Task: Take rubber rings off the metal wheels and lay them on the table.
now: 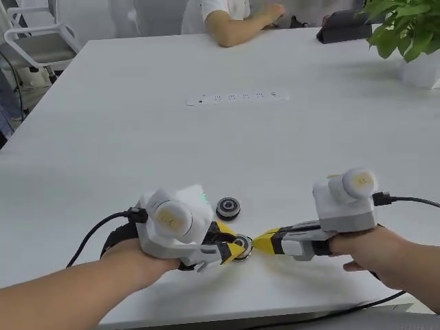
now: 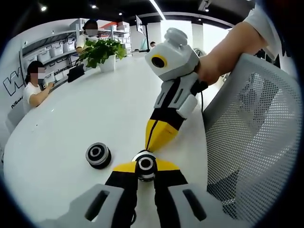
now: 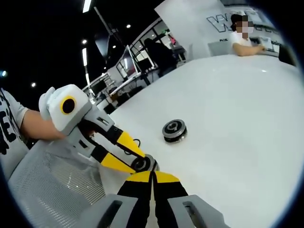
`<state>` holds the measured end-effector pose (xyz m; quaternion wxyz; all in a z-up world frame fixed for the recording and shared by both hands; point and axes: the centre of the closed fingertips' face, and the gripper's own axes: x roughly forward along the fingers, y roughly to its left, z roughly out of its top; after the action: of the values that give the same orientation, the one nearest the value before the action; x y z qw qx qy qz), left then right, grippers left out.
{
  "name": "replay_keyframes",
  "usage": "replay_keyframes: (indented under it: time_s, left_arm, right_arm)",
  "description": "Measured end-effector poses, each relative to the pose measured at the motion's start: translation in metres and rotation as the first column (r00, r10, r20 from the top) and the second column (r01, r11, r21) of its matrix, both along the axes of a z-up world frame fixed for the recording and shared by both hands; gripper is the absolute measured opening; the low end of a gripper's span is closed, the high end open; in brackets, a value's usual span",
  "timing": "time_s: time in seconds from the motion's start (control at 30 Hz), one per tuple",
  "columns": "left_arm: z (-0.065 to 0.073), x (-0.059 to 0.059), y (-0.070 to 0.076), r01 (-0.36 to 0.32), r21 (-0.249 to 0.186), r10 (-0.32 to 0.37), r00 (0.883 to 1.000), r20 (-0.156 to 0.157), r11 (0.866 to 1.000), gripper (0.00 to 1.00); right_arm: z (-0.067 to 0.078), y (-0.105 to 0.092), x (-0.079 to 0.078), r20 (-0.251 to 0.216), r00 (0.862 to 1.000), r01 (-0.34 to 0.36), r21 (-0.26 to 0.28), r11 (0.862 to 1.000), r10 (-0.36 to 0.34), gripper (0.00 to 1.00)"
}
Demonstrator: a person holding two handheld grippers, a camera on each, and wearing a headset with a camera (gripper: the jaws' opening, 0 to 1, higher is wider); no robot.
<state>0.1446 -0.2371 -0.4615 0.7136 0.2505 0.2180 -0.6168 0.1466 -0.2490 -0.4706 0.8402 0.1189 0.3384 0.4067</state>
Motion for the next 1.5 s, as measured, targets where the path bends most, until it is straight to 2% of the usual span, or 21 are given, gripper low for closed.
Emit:
replay_keyframes:
  time_s: [0.33, 0.67, 1.0, 1.27, 1.33, 1.5]
  left_arm:
    - [-0.001, 0.0, 0.0, -0.015, -0.001, 0.015, 1.0, -0.012, 1.0, 0.07]
    - [-0.001, -0.001, -0.001, -0.021, 0.003, 0.021, 1.0, -0.008, 1.0, 0.07]
    - [-0.001, -0.001, -0.001, -0.025, 0.005, 0.025, 1.0, -0.007, 1.0, 0.07]
    - [-0.001, -0.003, -0.002, -0.018, 0.0, 0.018, 1.0, -0.017, 1.0, 0.07]
    - [-0.001, -0.003, -0.002, -0.017, 0.0, 0.017, 1.0, -0.018, 1.0, 0.07]
    - [-0.001, -0.003, -0.002, -0.014, 0.001, 0.014, 1.0, -0.018, 1.0, 0.07]
  right_arm:
    - [0.002, 0.0, -0.001, -0.008, 1.0, 0.016, 0.026, 1.0, -0.016, 0.0]
    - [0.005, 0.001, -0.001, -0.016, 1.0, 0.018, 0.053, 0.998, -0.017, 0.0]
    - [0.01, 0.012, -0.005, 0.007, 1.0, -0.027, 0.049, 0.998, 0.027, 0.0]
    - [0.018, 0.022, -0.01, 0.02, 0.997, -0.072, 0.093, 0.993, 0.07, 0.0]
    - [0.019, 0.022, -0.01, 0.024, 0.997, -0.074, 0.089, 0.993, 0.072, 0.0]
    - [0.022, 0.02, -0.015, 0.003, 0.997, -0.072, 0.125, 0.989, 0.073, 0.0]
